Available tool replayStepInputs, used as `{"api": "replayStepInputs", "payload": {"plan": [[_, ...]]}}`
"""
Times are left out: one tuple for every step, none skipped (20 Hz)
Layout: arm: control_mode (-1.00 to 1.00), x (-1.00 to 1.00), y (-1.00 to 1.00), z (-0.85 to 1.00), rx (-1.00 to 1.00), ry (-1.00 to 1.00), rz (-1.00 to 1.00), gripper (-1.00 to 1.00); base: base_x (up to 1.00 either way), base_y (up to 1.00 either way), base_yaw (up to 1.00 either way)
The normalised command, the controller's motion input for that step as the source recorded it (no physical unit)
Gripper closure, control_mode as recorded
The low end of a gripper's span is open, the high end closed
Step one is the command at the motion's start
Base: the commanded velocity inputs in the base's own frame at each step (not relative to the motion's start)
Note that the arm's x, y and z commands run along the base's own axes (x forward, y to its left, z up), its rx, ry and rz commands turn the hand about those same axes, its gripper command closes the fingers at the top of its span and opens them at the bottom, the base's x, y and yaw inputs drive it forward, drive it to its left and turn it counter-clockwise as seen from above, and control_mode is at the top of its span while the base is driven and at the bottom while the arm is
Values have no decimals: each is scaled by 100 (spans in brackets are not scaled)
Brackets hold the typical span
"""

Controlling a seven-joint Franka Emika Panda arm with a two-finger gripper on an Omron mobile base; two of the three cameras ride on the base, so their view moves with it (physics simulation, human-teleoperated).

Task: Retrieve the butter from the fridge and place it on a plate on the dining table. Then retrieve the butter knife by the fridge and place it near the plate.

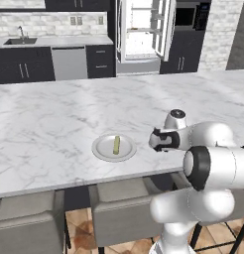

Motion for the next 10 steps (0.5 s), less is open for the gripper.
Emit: {"api": "replayStepInputs", "payload": {"plan": [[-100, 61, 0, -27, 0, 0, 0, 100, 0, 0, 0], [-100, 51, 0, -23, 0, 0, 0, 100, 0, 0, 0], [-100, 54, 0, -32, 0, 0, 0, 100, 0, 0, 0], [-100, 56, 4, -36, 0, 0, 0, 100, 0, 0, 0], [-100, 56, 8, -36, 0, 0, 0, 100, 0, 0, 0], [-100, 53, 5, -36, 0, 2, 0, 100, 0, 0, 0], [-100, 51, 0, -41, 0, 8, 0, 100, 0, 0, 0], [-100, 46, 0, -38, 0, 9, 0, 100, 0, 0, 0], [-100, 40, 0, -41, 0, 10, 0, 100, 0, 0, 0], [-100, 34, 3, -40, 0, 7, 0, 100, 0, 0, 0]]}}
